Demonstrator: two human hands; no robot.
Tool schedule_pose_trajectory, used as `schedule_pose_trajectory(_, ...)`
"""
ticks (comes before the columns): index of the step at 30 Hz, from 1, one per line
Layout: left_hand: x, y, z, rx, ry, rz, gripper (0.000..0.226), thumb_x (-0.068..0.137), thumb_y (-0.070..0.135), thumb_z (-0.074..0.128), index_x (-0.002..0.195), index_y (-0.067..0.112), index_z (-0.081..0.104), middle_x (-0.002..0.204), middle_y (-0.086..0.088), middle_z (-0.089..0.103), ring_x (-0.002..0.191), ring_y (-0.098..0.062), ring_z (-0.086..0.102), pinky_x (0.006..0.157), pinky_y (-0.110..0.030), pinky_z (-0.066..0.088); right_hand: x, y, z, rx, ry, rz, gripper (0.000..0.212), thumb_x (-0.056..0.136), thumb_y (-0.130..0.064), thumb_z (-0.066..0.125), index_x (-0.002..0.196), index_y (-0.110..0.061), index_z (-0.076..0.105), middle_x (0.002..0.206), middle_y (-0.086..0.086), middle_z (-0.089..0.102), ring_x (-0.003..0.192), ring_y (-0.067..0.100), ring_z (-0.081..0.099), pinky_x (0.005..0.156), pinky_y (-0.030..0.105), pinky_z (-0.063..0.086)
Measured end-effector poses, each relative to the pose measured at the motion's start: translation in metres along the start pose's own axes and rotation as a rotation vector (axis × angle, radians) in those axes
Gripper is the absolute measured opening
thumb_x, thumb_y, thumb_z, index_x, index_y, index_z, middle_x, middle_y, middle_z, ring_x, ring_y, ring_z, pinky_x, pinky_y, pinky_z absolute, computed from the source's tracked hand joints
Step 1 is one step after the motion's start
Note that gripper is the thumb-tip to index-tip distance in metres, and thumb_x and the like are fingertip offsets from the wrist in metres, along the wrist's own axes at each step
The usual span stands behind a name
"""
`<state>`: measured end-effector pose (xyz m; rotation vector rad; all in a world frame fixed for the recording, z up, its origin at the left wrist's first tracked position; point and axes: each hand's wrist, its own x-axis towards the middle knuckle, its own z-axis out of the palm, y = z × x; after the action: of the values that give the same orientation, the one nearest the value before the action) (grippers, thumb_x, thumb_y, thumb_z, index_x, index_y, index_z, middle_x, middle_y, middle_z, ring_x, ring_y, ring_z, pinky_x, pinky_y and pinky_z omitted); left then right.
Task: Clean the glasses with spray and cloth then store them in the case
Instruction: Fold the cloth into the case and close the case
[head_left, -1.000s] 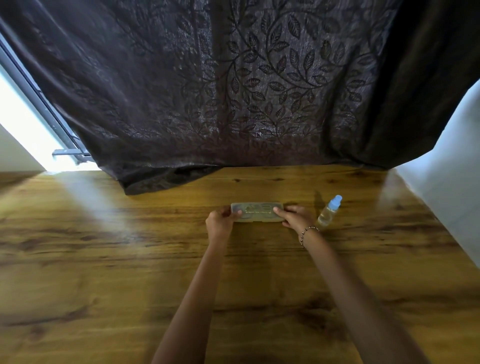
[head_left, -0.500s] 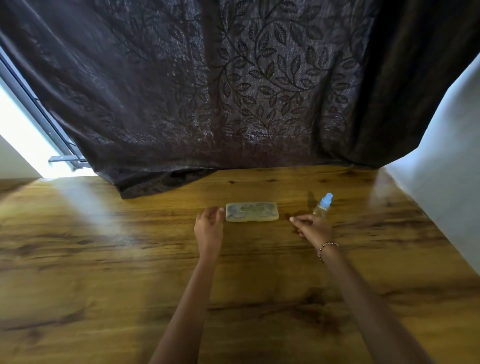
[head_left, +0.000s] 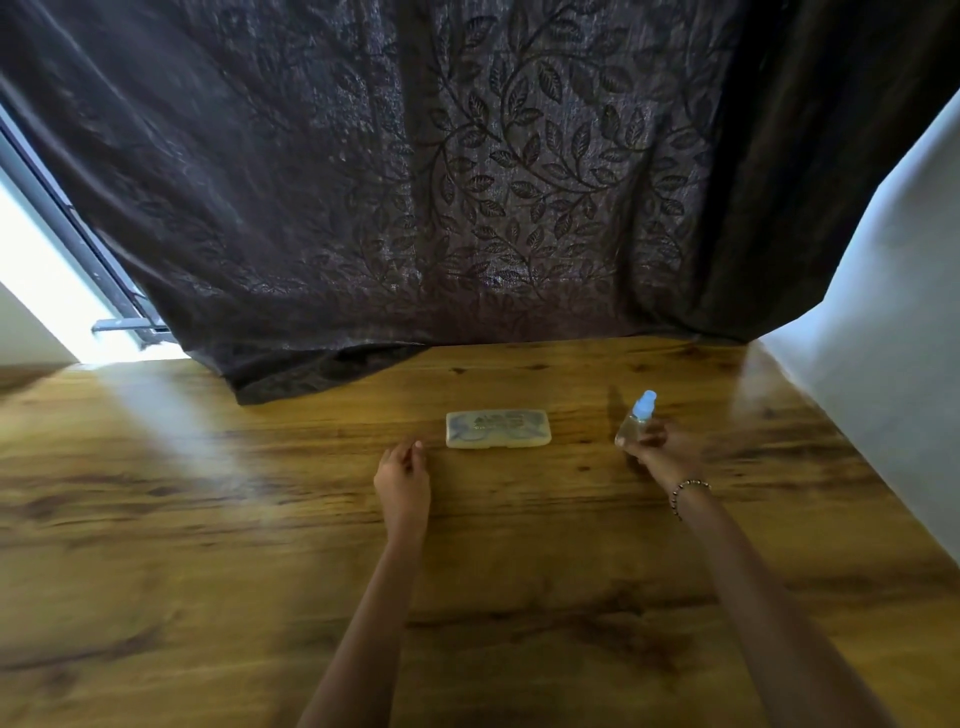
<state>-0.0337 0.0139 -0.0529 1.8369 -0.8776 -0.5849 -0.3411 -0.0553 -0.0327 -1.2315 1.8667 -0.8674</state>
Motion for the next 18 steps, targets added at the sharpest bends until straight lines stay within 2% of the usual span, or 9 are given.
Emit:
schedule_pose_trajectory(7,-0.002,-0.007,-0.004,0.008,-0.024,0.098,0.027,0.097,0.019,0.050,0.116,0.004,0.062,0.116,-0.008,0.062,0.107,-0.020,0.056,0.096,-0.033,0.044,-0.002,-0.003,0.006,0.012,0.021,-0.052,0.041,0.076,-0.021,0.078,0.110,-0.006,0.061,0.105,0.009,0.065,0.098,0.025,0.061,0.075,0.028,0.043)
schedule_pose_trajectory(11,-0.001,-0.007,-0.003,0.012,-0.021,0.101,0.027,0.097,0.018,0.050,0.117,0.005,0.062,0.115,-0.006,0.062,0.107,-0.019,0.055,0.097,-0.033,0.045,-0.008,-0.016,0.019,-0.006,-0.005,-0.132,0.028,0.076,-0.023,0.078,0.097,-0.011,0.062,0.096,0.006,0.066,0.087,0.019,0.060,0.060,0.020,0.039)
schedule_pose_trajectory(15,-0.002,-0.008,-0.004,0.024,-0.023,0.118,0.028,0.097,0.018,0.049,0.118,0.005,0.062,0.116,-0.006,0.061,0.106,-0.017,0.055,0.098,-0.035,0.046,-0.011,-0.031,0.034,-0.014,-0.023,-0.165,0.023,0.075,-0.025,0.079,0.088,-0.018,0.061,0.085,0.000,0.065,0.080,0.014,0.059,0.056,0.016,0.035)
schedule_pose_trajectory(18,-0.003,-0.008,-0.003,0.039,-0.027,0.132,0.027,0.097,0.020,0.049,0.117,0.007,0.063,0.115,-0.003,0.060,0.105,-0.015,0.055,0.094,-0.030,0.045,-0.010,-0.035,0.042,-0.034,-0.038,-0.174,0.026,0.075,-0.026,0.079,0.093,-0.017,0.063,0.084,-0.002,0.063,0.078,0.014,0.059,0.055,0.015,0.034)
